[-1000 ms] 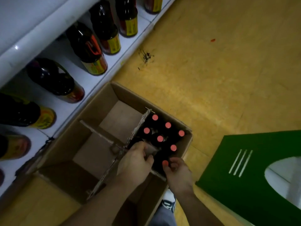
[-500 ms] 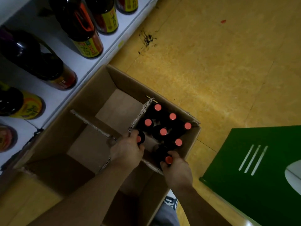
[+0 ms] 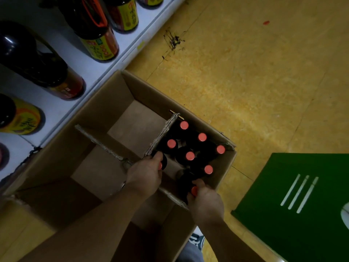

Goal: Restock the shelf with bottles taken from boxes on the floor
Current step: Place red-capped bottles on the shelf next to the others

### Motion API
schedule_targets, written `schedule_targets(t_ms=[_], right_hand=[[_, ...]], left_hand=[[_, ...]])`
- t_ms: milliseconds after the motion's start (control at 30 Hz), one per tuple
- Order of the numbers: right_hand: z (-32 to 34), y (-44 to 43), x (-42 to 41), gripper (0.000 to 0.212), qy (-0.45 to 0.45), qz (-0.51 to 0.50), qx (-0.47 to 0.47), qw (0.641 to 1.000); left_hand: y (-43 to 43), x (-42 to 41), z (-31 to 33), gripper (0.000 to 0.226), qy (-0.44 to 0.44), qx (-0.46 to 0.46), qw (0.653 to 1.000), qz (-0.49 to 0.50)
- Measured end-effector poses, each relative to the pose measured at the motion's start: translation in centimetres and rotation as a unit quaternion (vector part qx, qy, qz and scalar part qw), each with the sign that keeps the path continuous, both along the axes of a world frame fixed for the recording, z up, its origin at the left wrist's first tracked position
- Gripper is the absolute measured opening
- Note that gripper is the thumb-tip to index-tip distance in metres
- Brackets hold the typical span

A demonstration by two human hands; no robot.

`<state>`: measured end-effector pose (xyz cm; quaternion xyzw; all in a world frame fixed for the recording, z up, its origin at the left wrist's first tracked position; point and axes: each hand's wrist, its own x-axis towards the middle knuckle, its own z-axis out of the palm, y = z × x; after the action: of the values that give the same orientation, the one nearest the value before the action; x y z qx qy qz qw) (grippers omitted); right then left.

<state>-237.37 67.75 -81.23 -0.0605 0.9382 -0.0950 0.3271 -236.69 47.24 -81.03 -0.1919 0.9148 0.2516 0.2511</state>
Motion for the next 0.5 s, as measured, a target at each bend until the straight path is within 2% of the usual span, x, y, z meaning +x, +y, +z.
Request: schedule_targets(t_ms=[300, 500], right_hand=[[0.5, 0.3, 0.6, 0.039, 0.016, -0.004, -0.026, 1.0], [2.2, 0.7, 0.6, 0.039, 0.028, -0.005, -0.039, 0.999]], left_hand=[[-0.4, 0.7, 0.3, 0.035, -0.014, 0.016, 1.0, -0.009], [-0.5, 1.1, 1.5, 0.036, 0.01, 0.031, 0.999, 0.018]])
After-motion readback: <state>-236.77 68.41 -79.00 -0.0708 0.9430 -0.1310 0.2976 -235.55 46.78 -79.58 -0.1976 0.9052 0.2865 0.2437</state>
